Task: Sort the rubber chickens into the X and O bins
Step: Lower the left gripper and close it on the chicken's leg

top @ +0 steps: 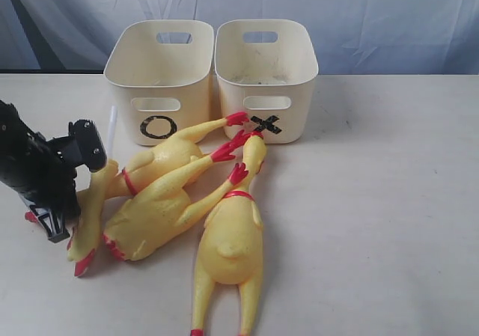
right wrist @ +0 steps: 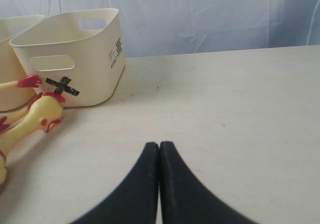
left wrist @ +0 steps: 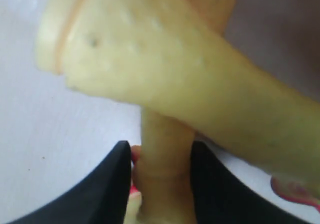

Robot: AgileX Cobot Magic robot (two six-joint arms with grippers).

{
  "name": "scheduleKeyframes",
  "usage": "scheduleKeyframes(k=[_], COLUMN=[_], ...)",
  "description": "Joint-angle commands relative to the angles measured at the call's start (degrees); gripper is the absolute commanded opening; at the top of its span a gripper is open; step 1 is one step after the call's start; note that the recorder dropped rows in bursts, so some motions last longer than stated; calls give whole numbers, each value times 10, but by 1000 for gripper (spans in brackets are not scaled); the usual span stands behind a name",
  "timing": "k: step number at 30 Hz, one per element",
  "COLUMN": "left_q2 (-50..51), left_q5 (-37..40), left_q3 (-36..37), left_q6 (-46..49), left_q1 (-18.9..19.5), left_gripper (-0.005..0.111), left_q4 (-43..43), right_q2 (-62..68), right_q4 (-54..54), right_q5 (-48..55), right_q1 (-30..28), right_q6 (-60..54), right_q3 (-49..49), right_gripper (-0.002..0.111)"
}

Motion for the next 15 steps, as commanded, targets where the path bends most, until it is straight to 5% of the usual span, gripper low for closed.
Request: scheduleKeyframes(k=[1, 8, 15], left_q2=[2, 2, 2], left_q5=[4, 8, 13], left_q3=[1, 1, 1], left_q6=[1, 1, 1], left_q1=[-4, -4, -4], left_gripper=[20, 0, 0], left_q4=[-1, -4, -6], right_q2=[-3, -3, -3], right_q4=[-3, -3, -3], right_q5=[-4, -4, -4], right_q1=[-3, -3, -3], right_q6=[-2, -2, -1], right_q3=[1, 1, 1], right_gripper=[0, 0, 0])
